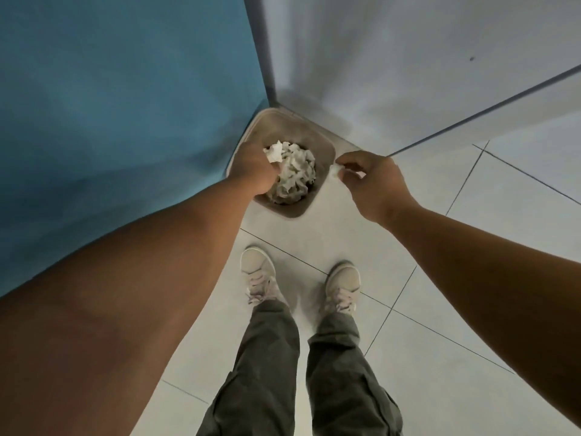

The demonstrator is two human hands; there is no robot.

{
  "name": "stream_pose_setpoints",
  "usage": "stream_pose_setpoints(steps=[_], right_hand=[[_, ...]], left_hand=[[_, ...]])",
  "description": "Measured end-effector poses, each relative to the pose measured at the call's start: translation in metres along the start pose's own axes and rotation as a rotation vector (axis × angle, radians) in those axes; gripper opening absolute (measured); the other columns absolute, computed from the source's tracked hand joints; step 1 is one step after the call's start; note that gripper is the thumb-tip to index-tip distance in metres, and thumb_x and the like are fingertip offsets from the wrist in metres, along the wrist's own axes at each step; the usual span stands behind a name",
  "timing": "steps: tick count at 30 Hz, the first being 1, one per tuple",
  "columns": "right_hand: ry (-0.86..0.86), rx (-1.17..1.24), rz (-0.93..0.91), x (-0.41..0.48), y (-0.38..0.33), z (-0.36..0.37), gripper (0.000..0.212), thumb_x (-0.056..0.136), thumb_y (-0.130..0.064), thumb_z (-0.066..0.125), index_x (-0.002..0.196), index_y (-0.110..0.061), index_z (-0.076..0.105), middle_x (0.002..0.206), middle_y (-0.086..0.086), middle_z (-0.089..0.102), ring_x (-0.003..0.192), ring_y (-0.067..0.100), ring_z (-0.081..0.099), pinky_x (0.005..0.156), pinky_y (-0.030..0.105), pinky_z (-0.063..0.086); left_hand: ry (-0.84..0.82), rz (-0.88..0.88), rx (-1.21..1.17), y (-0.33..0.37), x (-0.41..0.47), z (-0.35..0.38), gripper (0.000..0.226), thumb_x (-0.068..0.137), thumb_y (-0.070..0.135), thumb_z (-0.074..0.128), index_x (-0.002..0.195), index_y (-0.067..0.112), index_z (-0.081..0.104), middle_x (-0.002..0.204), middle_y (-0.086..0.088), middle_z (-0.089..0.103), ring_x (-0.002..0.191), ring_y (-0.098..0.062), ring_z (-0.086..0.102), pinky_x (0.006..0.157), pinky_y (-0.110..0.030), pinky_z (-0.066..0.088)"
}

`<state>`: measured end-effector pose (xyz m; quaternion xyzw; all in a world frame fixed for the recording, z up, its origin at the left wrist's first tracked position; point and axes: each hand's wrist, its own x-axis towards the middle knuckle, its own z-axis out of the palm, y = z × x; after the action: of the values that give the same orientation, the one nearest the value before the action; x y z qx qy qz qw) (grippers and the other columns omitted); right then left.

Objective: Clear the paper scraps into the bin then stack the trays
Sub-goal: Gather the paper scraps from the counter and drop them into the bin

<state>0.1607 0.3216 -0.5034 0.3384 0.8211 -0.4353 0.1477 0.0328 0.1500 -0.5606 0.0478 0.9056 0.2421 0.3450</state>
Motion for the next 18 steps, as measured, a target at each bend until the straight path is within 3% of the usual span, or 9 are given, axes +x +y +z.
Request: stream_pose_setpoints(steps=[5, 9, 11, 13, 15, 18], right_hand=[[0.016, 0.077, 0.056, 0.017, 0.01, 0.027, 0.023, 0.095, -0.019, 0.056, 0.112, -0.03, 0.068, 0.11, -0.005, 0.068, 0.082, 0.023, 0.068, 0.069, 0.024, 0.05], [-0.005, 0.118, 0.051, 0.041, -0.005, 0.056, 0.025, 0.092, -0.018, 0.055, 0.109, -0.03, 0.069, 0.11, -0.001, 0.069, 0.09, 0.025, 0.069, 0.085, 0.036, 0.056], [-0.009, 0.07, 0.033, 0.053, -0.01, 0.07, 0.029, 0.092, -0.018, 0.055, 0.115, -0.03, 0.068, 0.115, 0.002, 0.069, 0.101, 0.023, 0.066, 0.092, 0.032, 0.053], [-0.034, -0.021, 0.029, 0.06, -0.009, 0.08, 0.034, 0.095, -0.021, 0.054, 0.126, -0.031, 0.063, 0.12, 0.002, 0.067, 0.11, 0.023, 0.061, 0.09, 0.021, 0.044], [-0.058, -0.118, 0.032, 0.061, -0.007, 0.083, 0.038, 0.096, -0.026, 0.052, 0.133, -0.034, 0.057, 0.124, 0.002, 0.065, 0.114, 0.025, 0.058, 0.086, 0.022, 0.04], [-0.023, -0.179, 0.018, 0.055, -0.005, 0.079, 0.038, 0.095, -0.025, 0.046, 0.13, -0.035, 0.059, 0.119, 0.004, 0.065, 0.111, 0.026, 0.058, 0.084, 0.023, 0.041]], left_hand=[[0.029, -0.008, 0.042, -0.012, 0.003, 0.008, 0.058, 0.086, 0.011, 0.063, 0.142, 0.016, 0.049, 0.138, -0.009, 0.056, 0.124, -0.028, 0.054, 0.102, -0.035, 0.047], [0.041, -0.004, -0.018, -0.028, -0.004, 0.009, 0.047, 0.083, 0.013, 0.064, 0.13, 0.02, 0.06, 0.131, -0.003, 0.062, 0.114, -0.022, 0.061, 0.089, -0.025, 0.048], [0.041, 0.006, -0.035, -0.034, -0.007, 0.008, 0.046, 0.083, 0.013, 0.064, 0.128, 0.019, 0.062, 0.129, -0.002, 0.063, 0.107, -0.019, 0.064, 0.083, -0.023, 0.048], [0.038, 0.042, -0.023, -0.035, -0.012, 0.005, 0.046, 0.084, 0.012, 0.063, 0.13, 0.019, 0.06, 0.13, -0.003, 0.062, 0.112, -0.021, 0.062, 0.091, -0.029, 0.051], [0.041, 0.061, -0.014, -0.035, -0.014, 0.0, 0.05, 0.086, 0.013, 0.062, 0.135, 0.019, 0.055, 0.132, -0.004, 0.06, 0.117, -0.025, 0.059, 0.096, -0.034, 0.049], [0.061, 0.022, -0.044, -0.024, -0.021, -0.008, 0.056, 0.089, 0.01, 0.059, 0.142, 0.021, 0.044, 0.138, -0.004, 0.055, 0.116, -0.026, 0.057, 0.083, -0.027, 0.044]])
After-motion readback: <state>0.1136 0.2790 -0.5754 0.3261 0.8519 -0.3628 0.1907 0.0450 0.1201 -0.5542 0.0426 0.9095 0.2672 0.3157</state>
